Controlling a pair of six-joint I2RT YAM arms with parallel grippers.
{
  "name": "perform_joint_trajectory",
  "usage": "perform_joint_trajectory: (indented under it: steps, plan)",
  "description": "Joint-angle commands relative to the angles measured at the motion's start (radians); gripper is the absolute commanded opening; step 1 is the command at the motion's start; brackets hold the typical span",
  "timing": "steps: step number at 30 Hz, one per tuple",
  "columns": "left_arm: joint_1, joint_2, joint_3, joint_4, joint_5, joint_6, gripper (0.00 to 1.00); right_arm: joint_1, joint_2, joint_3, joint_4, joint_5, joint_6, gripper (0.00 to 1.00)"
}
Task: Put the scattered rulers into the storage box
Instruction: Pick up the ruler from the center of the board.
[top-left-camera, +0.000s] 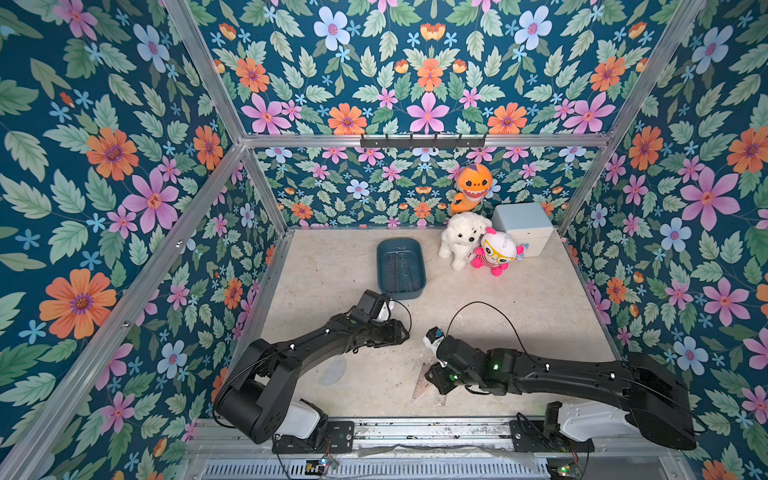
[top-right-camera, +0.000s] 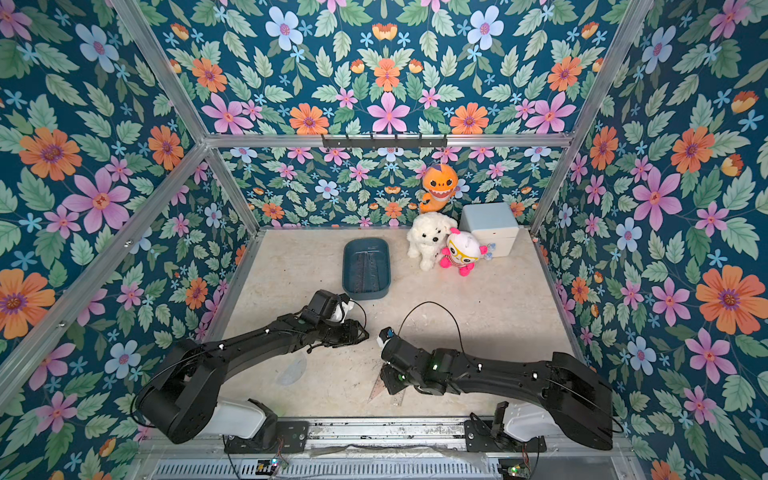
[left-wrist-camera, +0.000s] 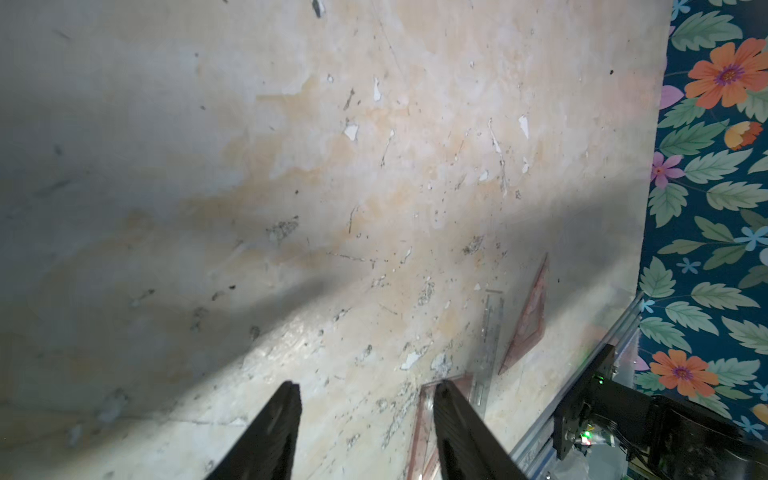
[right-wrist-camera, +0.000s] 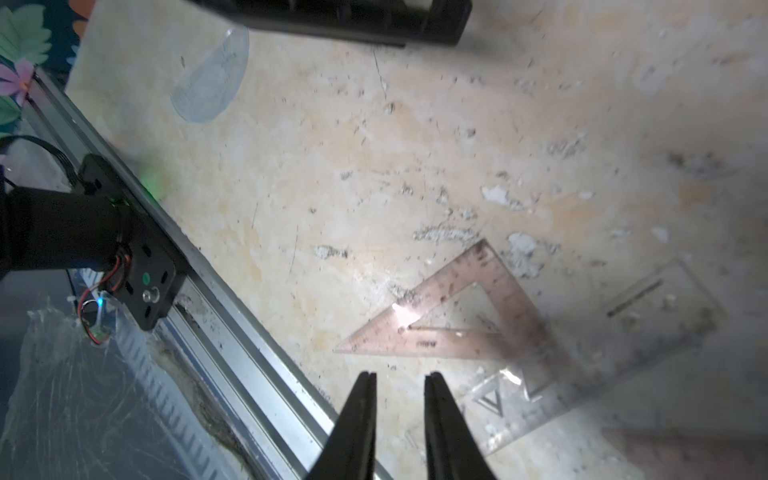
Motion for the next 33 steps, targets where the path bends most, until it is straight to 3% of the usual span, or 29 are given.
perform_joint_trajectory:
  steps: [1,13,33]
  plan:
    - [-0.008,-0.01,-0.009,0.004,-0.016,-0.013,0.57,0.039,0.028,-0.008,0.005,0.07,0.084,0.2]
    - [-0.01,0.012,-0.061,0.084,0.004,-0.059,0.6,0.036,0.126,-0.053,0.124,0.031,0.066,0.15]
    - [-0.007,0.035,-0.062,0.084,-0.011,-0.059,0.6,-0.11,0.271,-0.004,0.158,-0.054,-0.066,0.14]
